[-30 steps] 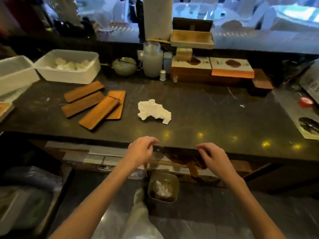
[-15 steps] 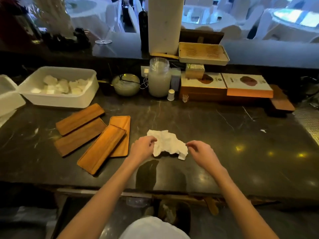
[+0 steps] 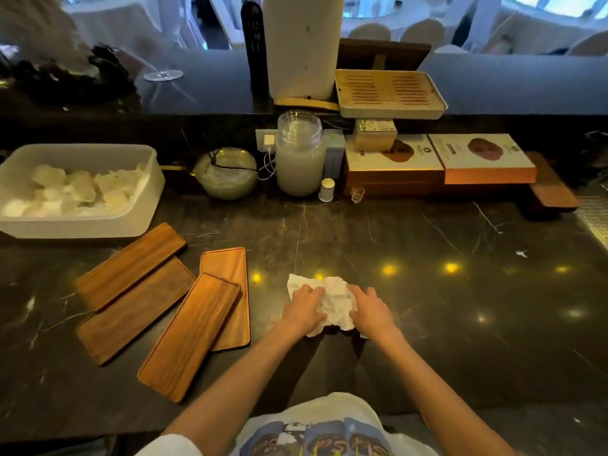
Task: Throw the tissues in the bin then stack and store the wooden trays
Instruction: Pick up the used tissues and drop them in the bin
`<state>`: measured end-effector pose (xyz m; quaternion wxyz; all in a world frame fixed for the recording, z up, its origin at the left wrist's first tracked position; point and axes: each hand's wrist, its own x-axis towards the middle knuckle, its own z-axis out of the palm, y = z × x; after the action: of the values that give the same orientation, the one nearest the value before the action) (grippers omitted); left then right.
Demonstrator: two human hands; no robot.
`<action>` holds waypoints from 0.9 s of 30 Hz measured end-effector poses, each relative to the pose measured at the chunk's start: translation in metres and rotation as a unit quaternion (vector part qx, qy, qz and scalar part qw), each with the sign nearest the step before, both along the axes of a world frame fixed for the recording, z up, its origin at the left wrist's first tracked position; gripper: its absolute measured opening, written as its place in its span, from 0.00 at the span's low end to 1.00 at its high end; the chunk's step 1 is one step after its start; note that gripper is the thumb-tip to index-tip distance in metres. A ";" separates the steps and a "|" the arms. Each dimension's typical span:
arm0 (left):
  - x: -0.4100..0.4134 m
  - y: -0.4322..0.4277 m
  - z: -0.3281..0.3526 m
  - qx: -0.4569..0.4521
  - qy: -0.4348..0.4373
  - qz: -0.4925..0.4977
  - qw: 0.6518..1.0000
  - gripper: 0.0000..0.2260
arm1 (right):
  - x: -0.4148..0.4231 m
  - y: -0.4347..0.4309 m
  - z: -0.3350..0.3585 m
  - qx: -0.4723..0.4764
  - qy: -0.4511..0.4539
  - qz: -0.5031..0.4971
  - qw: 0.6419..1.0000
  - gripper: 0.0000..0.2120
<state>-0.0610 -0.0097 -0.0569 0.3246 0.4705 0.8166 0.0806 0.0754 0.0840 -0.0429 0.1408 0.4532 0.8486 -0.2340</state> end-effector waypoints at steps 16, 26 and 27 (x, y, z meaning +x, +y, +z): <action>-0.024 -0.028 -0.027 0.073 0.016 0.074 0.994 0.10 | 0.043 0.006 -0.030 0.046 0.118 -0.047 0.991 0.10; 0.024 0.011 0.006 0.187 -0.106 0.003 0.977 0.10 | 0.131 0.002 -0.008 0.029 0.252 -0.215 0.943 0.10; 0.035 0.015 0.006 0.189 -0.119 -0.013 0.975 0.10 | 0.145 -0.003 -0.007 0.020 0.265 -0.243 0.933 0.09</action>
<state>-0.0257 0.0055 -0.0507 0.3254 0.5207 0.7361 0.2849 0.2203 0.0806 -0.0499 -0.1593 0.5701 0.7231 -0.3559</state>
